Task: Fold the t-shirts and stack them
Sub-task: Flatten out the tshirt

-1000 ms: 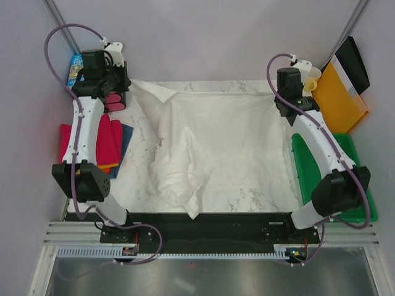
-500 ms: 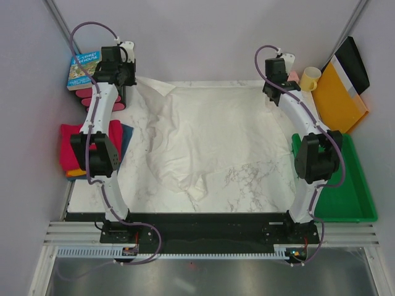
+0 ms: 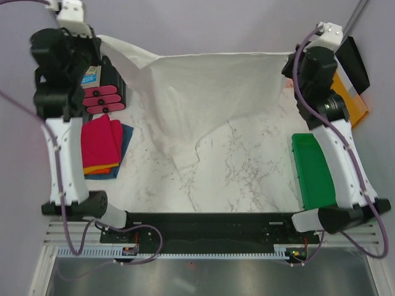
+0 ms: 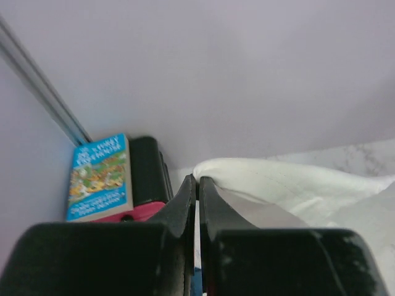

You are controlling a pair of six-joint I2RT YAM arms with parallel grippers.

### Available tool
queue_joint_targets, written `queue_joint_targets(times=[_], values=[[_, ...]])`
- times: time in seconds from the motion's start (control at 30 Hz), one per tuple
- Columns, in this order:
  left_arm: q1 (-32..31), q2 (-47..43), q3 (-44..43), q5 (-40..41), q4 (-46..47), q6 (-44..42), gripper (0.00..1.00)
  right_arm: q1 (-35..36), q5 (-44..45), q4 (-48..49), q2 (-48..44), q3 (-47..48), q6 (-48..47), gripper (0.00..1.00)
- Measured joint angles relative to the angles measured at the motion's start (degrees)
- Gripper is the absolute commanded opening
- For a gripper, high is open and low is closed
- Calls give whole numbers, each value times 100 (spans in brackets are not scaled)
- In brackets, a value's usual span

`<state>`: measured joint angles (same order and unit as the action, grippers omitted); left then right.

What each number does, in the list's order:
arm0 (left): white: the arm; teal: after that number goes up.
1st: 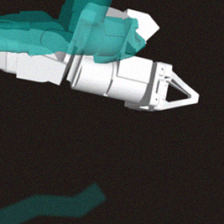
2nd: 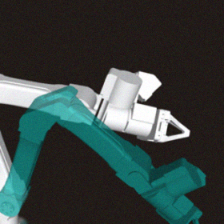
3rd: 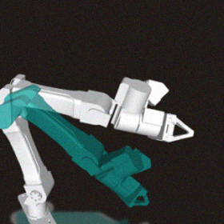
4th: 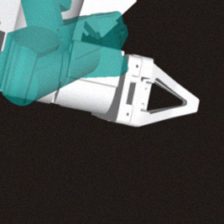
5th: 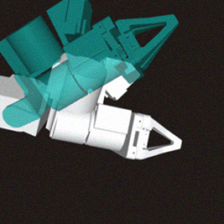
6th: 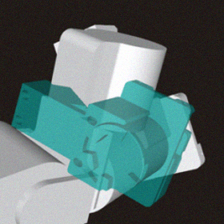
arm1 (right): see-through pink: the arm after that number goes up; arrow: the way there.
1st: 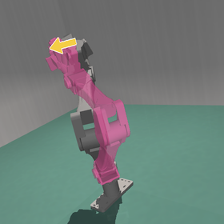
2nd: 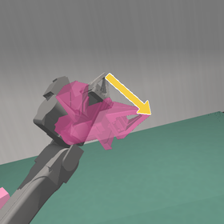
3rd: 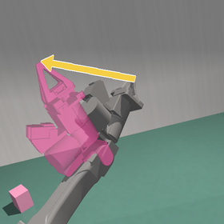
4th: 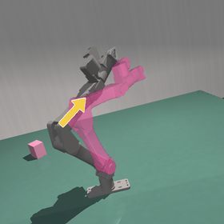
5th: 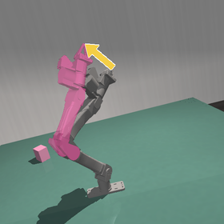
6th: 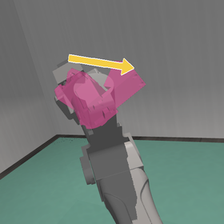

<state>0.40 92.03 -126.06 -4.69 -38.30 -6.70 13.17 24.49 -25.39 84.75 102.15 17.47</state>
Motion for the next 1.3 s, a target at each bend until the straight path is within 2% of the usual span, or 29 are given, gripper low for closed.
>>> queue_joint_targets(times=[0.13,0.3,0.4,0.47,0.63,0.8,0.97,1.1,1.3], values=[[0,-1910,63,2,74,0,2,599,133,166,-1526,-31,-319,0],[0,-3989,503,-28,79,-4,2,804,334,131,-2874,85,-619,0],[0,-4824,863,9,-37,-37,2,922,479,22,-3346,92,-793,0],[0,-5069,981,72,-232,-101,2,1008,557,-94,-3506,94,-901,0],[0,-5123,1283,289,-590,-212,2,1115,745,-372,-3552,-2,-1038,0],[0,-4946,1740,319,-837,-310,2,1137,1038,-533,-3517,-538,-964,0],[0,-4734,2603,302,-413,-463,2,1137,1305,-476,-3460,-1440,-791,0],[0,-4199,3357,308,63,-492,2,1137,1506,-487,-3283,-2020,-675,0],[0,-3368,3327,264,101,-203,2,1137,1537,-562,-3077,-2055,-723,0]])
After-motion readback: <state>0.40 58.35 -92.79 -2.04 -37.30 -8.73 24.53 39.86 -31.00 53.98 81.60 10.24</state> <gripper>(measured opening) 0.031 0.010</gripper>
